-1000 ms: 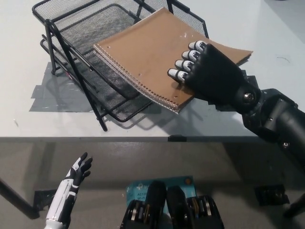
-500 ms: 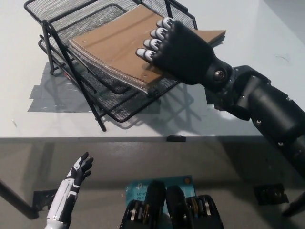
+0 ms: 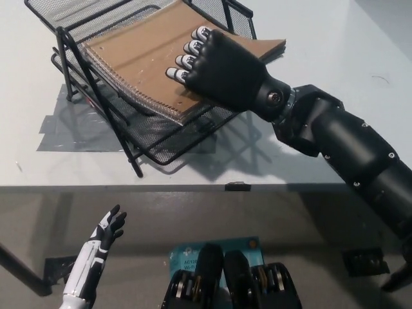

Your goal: A person hands a notebook to the robot and the robot grabs it with its right hand and places it in the file tray kept in the centre of the desk infront of it.

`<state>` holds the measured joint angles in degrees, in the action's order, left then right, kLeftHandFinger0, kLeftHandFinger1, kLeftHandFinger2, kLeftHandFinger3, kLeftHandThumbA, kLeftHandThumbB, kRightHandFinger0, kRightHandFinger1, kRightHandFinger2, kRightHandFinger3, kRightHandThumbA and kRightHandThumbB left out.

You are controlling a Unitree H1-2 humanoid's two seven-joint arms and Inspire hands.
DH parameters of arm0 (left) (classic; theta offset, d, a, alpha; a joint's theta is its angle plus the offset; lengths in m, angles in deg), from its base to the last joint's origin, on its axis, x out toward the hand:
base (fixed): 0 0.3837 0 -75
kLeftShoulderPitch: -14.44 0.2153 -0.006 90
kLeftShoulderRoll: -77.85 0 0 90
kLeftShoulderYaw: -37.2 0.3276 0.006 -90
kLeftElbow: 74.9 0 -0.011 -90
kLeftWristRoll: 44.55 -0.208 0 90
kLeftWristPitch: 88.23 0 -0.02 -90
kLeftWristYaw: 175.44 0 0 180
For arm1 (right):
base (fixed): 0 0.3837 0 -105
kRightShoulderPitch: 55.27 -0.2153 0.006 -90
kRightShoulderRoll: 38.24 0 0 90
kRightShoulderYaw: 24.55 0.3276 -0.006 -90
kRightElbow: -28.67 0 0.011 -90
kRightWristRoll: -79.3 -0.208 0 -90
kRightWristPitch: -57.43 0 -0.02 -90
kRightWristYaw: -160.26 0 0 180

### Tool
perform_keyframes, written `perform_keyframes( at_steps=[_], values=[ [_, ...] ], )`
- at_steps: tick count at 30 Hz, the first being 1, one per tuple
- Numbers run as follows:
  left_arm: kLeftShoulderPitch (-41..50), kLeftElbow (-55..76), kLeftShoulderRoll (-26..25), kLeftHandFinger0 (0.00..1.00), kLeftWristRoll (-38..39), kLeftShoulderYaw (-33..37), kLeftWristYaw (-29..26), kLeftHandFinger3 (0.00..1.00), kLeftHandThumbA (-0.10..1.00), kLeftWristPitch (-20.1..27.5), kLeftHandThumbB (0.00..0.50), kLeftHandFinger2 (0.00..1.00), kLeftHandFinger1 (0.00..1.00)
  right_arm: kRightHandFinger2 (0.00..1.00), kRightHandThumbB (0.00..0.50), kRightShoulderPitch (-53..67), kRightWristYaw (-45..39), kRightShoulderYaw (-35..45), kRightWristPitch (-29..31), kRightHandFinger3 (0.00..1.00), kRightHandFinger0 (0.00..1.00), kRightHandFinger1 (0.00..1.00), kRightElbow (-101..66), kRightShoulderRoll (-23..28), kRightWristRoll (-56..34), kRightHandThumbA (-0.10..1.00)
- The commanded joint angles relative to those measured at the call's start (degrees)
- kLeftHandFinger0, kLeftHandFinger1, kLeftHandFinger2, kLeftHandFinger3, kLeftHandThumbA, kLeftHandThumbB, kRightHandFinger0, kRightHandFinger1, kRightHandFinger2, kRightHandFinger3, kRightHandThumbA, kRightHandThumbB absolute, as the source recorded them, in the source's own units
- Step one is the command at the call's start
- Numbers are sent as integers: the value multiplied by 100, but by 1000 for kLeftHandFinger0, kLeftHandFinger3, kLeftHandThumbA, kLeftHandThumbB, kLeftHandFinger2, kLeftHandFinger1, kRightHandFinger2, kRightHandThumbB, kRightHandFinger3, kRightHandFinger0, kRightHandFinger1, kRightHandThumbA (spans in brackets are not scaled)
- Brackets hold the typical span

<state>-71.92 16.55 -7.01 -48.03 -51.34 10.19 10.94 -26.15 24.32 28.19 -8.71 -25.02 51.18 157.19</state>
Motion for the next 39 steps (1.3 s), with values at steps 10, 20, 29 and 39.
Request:
perform_keyframes(
  at_steps=[10, 20, 29, 39],
  values=[
    [-48, 252, -46, 1000, -49, 41, 38, 1000, 1000, -5, 17, 1000, 1000, 69, 21, -934, 1289, -283, -579, 3, 0, 0, 1609, -230, -59, 735],
    [-54, 245, -88, 1000, -68, 52, 58, 1000, 1000, 2, 32, 1000, 1000, 165, 22, -1151, 1165, -208, -678, 80, 0, 0, 1687, -383, -299, 759],
    [-63, 183, -75, 1000, -62, 76, 52, 1000, 1000, 47, 22, 1000, 1000, 78, 1, -1449, 1469, -229, -649, 64, 0, 0, 2037, -633, -396, 749],
    [-68, 161, -111, 1000, -91, 103, 62, 1000, 1000, 75, 9, 1000, 1000, 23, 0, -1660, 1286, -158, -771, 0, 0, 0, 2433, -947, -625, 971]
  ],
)
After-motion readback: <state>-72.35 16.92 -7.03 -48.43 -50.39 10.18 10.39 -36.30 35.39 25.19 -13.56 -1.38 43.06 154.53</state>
